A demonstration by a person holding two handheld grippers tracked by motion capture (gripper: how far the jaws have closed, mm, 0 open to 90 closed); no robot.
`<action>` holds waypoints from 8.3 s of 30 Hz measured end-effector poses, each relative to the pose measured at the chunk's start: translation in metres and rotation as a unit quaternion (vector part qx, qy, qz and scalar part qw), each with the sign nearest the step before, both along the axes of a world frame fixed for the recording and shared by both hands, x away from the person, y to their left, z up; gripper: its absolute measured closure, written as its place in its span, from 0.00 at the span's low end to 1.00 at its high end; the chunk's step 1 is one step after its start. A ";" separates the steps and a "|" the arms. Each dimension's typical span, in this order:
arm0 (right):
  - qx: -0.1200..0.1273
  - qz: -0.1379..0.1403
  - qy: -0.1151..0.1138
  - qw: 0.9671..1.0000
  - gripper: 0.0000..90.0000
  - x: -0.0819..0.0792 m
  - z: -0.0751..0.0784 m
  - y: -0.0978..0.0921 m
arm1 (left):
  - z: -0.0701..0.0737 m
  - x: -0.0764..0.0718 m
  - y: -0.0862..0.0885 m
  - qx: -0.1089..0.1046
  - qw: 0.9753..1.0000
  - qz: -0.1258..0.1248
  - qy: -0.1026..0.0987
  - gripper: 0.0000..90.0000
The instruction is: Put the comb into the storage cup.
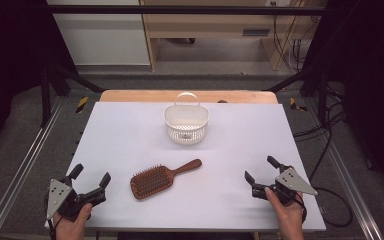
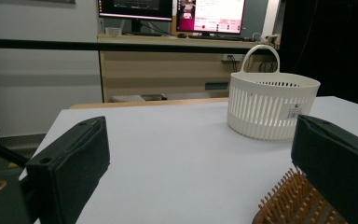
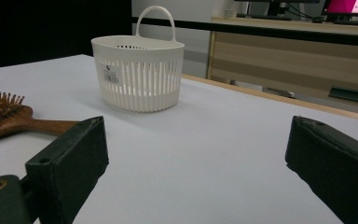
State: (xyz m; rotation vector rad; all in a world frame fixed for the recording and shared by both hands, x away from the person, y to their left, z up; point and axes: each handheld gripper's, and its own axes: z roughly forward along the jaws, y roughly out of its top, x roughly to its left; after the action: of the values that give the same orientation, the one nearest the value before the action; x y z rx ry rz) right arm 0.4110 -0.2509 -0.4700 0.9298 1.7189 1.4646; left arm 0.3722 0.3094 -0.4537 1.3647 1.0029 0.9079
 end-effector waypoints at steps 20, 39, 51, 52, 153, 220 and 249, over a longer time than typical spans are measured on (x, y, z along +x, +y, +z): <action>-0.004 -0.020 0.003 1.000 0.06 -0.001 0.000 -0.005 | -0.001 -0.003 -0.009 0.000 0.999 -0.012 0.032 0.19; -0.012 -0.019 0.012 1.000 0.06 -0.001 -0.001 -0.002 | 0.000 -0.010 -0.016 0.028 0.996 -0.044 0.079 0.81; -0.021 -0.019 0.016 0.999 0.06 0.001 -0.002 -0.001 | -0.010 -0.003 -0.042 0.081 0.977 -0.098 0.172 1.00; -0.021 -0.019 0.017 0.999 0.06 0.001 -0.003 0.000 | -0.010 -0.003 -0.043 0.083 0.975 -0.101 0.177 1.00; -0.048 0.032 0.123 0.991 0.10 -0.006 0.018 0.041 | 0.000 0.025 -0.044 0.092 0.987 -0.088 0.101 1.00; -0.301 0.165 0.336 0.877 0.17 0.017 0.018 0.136 | -0.017 0.024 -0.042 0.055 0.993 -0.069 0.078 0.03; -0.353 0.198 0.348 0.846 0.77 0.035 0.016 0.152 | -0.017 0.024 -0.043 0.058 0.992 -0.075 0.082 0.03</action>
State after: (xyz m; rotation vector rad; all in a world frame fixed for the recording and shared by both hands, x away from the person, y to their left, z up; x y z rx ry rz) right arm 0.4461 -0.0988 -0.4538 0.7399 2.8460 0.5601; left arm 0.3966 0.2663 -0.4703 1.6117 0.9669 0.7613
